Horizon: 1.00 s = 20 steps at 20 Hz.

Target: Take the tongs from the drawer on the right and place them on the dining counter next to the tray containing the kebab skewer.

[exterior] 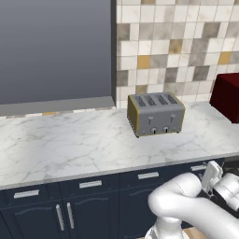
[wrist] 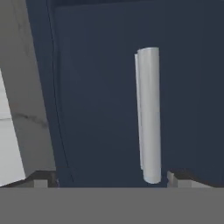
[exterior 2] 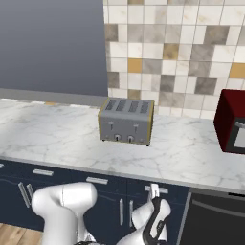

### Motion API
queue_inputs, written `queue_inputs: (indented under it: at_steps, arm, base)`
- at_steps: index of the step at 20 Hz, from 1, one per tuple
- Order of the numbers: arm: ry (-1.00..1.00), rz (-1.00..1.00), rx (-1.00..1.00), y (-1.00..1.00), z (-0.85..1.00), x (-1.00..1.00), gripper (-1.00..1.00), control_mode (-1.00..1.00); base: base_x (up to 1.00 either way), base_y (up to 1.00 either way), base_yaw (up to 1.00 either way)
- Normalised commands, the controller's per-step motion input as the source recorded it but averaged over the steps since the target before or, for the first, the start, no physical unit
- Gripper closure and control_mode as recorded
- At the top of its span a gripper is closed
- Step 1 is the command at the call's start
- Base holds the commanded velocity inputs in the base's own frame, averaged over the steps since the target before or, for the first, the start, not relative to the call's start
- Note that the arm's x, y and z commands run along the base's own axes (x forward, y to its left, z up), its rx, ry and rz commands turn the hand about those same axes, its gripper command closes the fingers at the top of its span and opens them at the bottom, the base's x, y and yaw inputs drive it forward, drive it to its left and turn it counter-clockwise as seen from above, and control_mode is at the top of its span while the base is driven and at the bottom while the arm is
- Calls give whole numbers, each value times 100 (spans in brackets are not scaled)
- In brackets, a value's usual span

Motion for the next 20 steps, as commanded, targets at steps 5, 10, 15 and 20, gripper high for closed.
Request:
queue_inputs:
  at_steps: [5,10,15,20]
  arm:
    - [0,2,0,-40,-44,42,-100,-100]
    - [0,2,0,-21,-39,45,-100,-100]
    - [-2,1,0,-8,-34,39,100,-100]
    - [0,0,0,0,0,1,100,-100]
  base:
    - [0,0,0]
    - [0,0,0]
    - [0,0,0]
    - [0,0,0]
